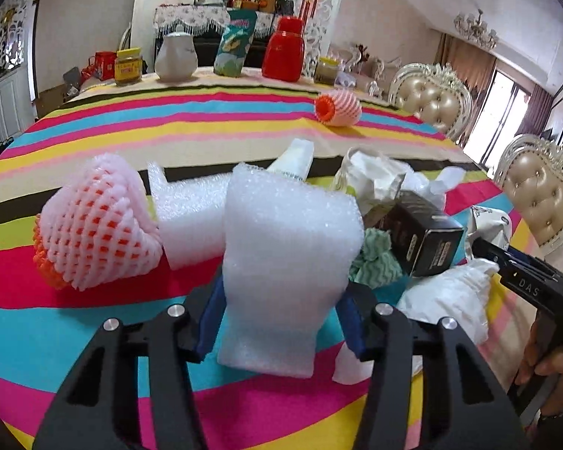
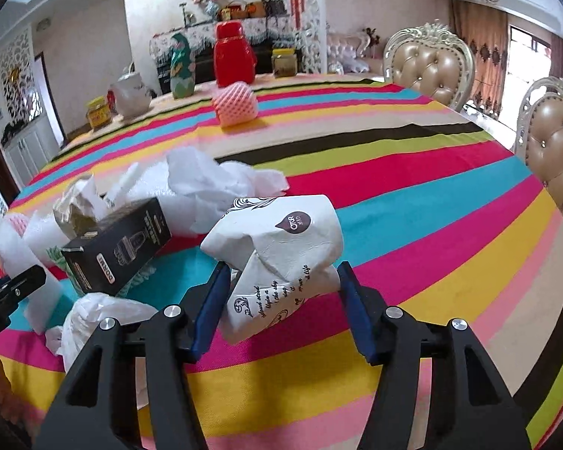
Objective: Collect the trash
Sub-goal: 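Grasp the white foam sleeve with the left tool while the right tool grasps the white paper bag, then carry the foam sleeve and paper bag to the pink bin and release both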
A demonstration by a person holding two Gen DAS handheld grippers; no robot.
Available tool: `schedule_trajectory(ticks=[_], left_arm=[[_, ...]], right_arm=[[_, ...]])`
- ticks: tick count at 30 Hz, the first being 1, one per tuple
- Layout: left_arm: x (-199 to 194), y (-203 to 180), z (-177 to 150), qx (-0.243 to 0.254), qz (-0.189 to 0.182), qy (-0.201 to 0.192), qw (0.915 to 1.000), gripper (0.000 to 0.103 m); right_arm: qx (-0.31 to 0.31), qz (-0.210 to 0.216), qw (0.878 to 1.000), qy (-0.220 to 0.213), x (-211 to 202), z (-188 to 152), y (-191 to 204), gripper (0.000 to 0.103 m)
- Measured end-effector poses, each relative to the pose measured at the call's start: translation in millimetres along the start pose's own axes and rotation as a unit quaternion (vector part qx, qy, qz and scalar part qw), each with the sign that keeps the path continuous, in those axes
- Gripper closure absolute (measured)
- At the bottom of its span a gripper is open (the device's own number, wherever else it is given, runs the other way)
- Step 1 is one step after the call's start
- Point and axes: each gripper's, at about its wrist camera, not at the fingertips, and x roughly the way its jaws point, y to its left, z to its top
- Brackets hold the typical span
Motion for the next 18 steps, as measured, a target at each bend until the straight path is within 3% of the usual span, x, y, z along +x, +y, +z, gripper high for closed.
schedule_trajectory(ticks=[12,18], left_arm=[[-27,-8,-3,0.017,-0.013,-0.073,0.9971,0.051],[-37,-13,-5,0.033,-0.017,-0.103,0.994,0.051]], right_arm=[[0.044,0.02,0.999,-0.017,-8,-1,-18,0.047],[0.023,0.028,0.999,-0.04,-47,-11,-7,0.047]])
